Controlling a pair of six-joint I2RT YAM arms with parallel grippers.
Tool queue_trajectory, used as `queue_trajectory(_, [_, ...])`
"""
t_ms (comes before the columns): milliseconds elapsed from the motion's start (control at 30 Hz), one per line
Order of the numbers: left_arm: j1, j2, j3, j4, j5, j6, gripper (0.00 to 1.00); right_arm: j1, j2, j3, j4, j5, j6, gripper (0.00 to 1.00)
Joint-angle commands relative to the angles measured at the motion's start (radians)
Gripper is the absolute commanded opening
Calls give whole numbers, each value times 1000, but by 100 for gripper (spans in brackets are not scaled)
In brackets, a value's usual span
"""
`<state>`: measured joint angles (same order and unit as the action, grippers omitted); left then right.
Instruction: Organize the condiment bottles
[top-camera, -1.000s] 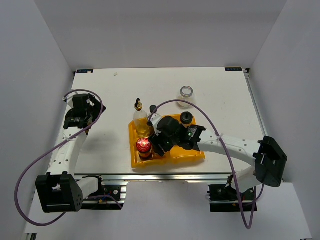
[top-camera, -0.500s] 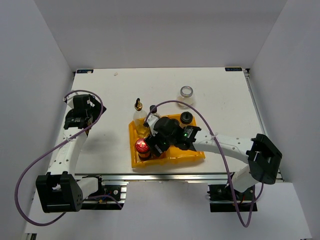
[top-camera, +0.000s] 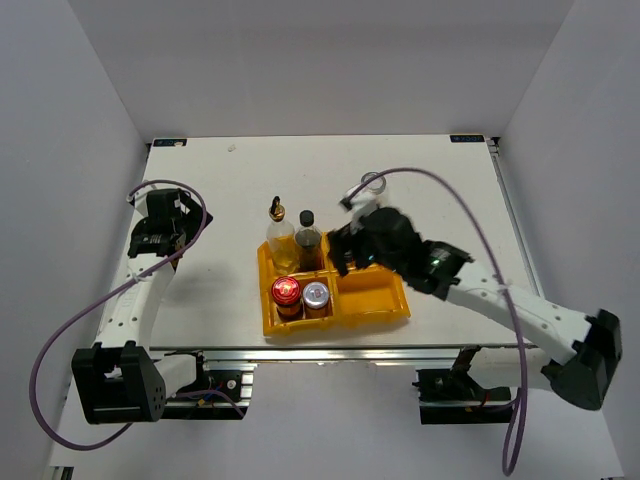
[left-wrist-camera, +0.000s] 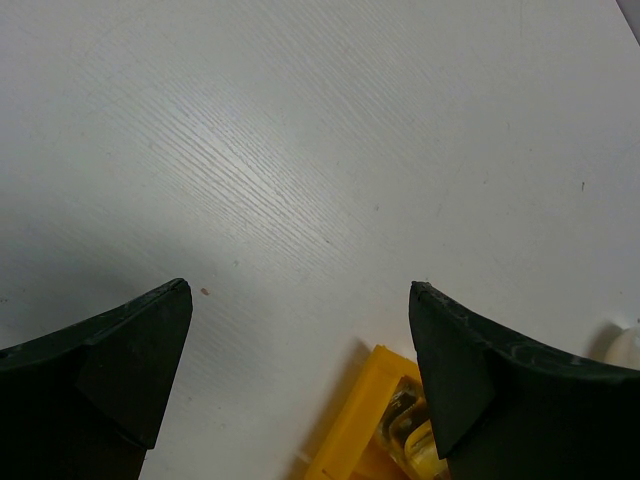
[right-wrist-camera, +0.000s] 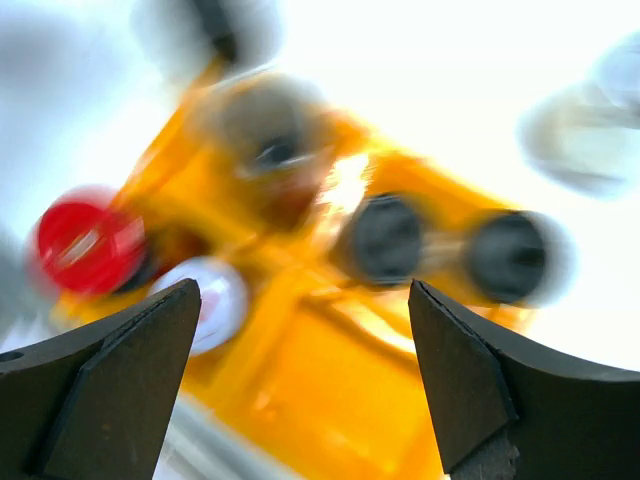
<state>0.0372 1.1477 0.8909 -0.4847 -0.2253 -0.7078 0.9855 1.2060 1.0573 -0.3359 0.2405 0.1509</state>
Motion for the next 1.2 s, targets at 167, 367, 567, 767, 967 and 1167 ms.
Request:
queue_trajectory(167, [4,38,66,37,-9,4,98,-413,80,127,-61,92,88,89])
queue_trajectory(367, [4,90,94,47,-42,5,98,-534,427,430,-103,13,41,89])
queue_trajectory(567, [4,162,134,43,-75,11,98,-558,748,774,-238,28,81,89])
queue_trajectory(767, [6,207,161,58,-83,24,98,-558,855,883,-244,65,88,89])
queue_trajectory(967, [10,260,189,52,-78,22,98,-558,940,943,-293,14,62,89])
queue_trajectory(1167, [16,274,192,52,-82,25,98,-558,1000,989,-318,25,53,89])
